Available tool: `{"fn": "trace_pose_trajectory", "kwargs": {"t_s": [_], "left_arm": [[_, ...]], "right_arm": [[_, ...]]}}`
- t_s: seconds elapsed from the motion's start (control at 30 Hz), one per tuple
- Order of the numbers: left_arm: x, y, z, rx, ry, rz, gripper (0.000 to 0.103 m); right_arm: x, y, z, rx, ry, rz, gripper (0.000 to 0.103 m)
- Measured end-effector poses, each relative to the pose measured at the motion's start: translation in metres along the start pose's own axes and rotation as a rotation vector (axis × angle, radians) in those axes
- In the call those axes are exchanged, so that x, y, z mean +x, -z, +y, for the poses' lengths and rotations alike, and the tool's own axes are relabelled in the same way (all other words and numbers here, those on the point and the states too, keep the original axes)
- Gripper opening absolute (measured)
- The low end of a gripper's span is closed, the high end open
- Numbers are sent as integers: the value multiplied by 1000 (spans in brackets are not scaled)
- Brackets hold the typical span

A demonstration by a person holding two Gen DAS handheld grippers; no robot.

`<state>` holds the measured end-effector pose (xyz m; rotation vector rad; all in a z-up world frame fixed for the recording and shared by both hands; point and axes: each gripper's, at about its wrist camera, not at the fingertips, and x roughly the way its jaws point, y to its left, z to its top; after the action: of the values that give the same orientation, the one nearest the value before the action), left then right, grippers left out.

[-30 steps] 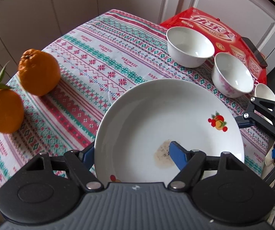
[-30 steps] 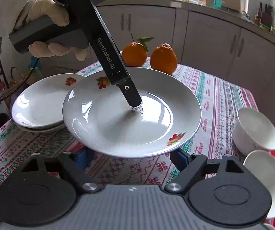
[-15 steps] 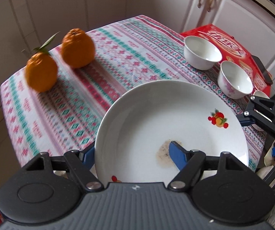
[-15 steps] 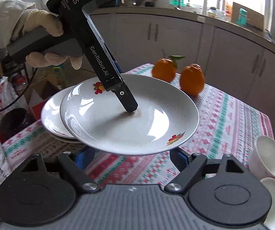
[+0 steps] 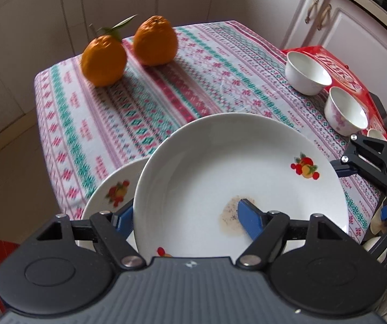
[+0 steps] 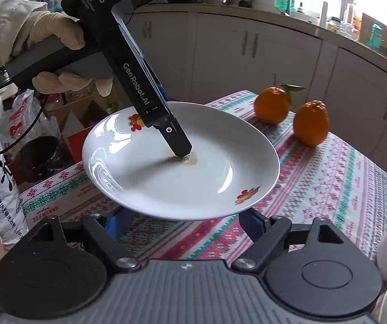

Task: Organize plates and bowls
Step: 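Lift the stained flat plate with the left tool toward the deep plate stack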

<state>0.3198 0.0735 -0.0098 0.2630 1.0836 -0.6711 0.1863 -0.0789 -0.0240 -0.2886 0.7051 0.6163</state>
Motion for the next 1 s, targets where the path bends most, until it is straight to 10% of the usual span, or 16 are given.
{"fn": "trace_pose_trajectory", "kwargs": {"t_s": [1.0], "left_arm": [[15,24,38,-103,52,3,77]], "right_arm": [[25,-11,10,-57,-19,67,89]]}}
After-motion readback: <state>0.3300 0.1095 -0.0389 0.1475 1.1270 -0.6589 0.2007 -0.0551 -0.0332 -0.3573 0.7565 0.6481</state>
